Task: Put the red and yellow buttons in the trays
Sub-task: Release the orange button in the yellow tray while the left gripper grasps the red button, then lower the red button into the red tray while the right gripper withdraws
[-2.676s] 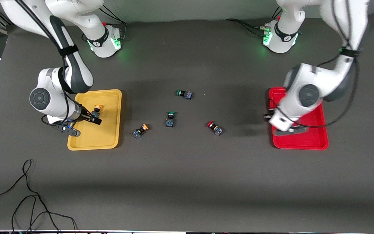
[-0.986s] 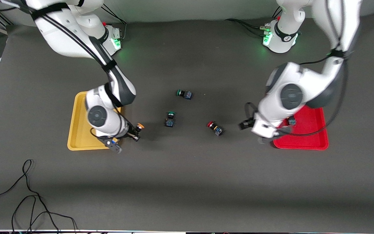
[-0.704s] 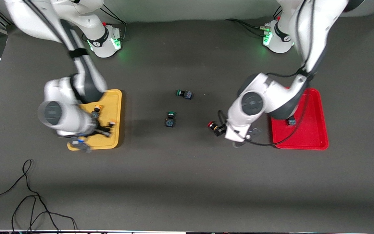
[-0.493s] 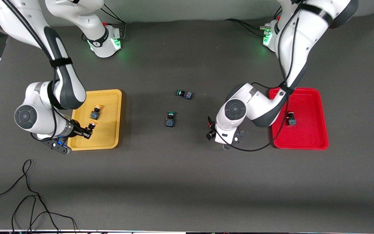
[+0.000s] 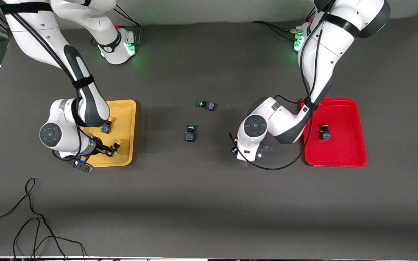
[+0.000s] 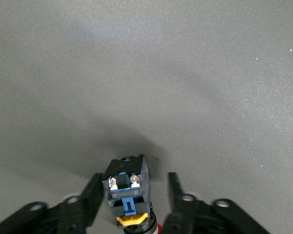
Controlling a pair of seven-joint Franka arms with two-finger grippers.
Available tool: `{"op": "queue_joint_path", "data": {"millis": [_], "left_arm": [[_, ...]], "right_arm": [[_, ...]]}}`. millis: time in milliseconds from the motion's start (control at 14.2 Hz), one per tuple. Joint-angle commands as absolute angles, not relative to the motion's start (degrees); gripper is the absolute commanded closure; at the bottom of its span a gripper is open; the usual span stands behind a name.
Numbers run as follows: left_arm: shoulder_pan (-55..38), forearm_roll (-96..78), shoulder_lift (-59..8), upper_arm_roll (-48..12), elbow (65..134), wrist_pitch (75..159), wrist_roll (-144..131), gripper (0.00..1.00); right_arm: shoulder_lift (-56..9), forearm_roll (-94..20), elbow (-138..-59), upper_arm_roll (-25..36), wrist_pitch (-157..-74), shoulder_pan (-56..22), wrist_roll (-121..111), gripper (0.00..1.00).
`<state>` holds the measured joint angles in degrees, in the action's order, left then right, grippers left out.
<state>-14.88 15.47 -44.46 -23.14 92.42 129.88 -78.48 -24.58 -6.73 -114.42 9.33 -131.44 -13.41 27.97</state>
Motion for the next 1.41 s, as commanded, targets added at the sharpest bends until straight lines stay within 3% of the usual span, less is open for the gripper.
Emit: {"op": "queue_joint_path", "data": {"millis": [0, 352, 563, 775, 915, 1197, 1338], "left_arm": [[-15.8, 16.6, -44.1, -22.1, 90.8, 128.1, -80.2, 0.98], [-9.3, 10.0, -34.5, -24.9, 88.8, 112.8, -63.3, 1.0], [-2.0, 6.2, -26.3, -25.4, 94.4, 105.7, -45.9, 1.0], [8.2, 6.2, -16.0, -25.4, 109.3, 108.7, -26.8, 1.0], [16.2, 6.2, -12.9, -25.1, 116.2, 112.4, -13.3, 1.0], [27.4, 11.3, -14.7, -24.8, 125.0, 127.5, -1.1, 1.0], [28.6, 15.4, -17.8, -24.7, 126.2, 131.8, -0.8, 1.0]], "right_arm": [[-18.6, -8.3, -113.9, 9.8, -126.4, -13.1, 27.2, 0.0], [-3.5, -6.5, -111.1, 9.7, -113.2, -13.0, 24.6, 0.0], [3.0, -6.4, -110.6, 9.3, -108.2, -10.8, 15.9, 0.0], [7.3, -3.2, -109.5, 8.8, -104.7, -10.9, 14.6, 0.0], [8.9, 1.3, -107.7, 6.3, -104.3, -10.8, 14.4, 0.0], [5.8, 0.8, -100.0, 5.7, -98.7, -10.8, 11.3, 0.0], [4.1, 0.5, -98.3, 5.8, -98.7, -10.5, 9.4, 0.0]]}}
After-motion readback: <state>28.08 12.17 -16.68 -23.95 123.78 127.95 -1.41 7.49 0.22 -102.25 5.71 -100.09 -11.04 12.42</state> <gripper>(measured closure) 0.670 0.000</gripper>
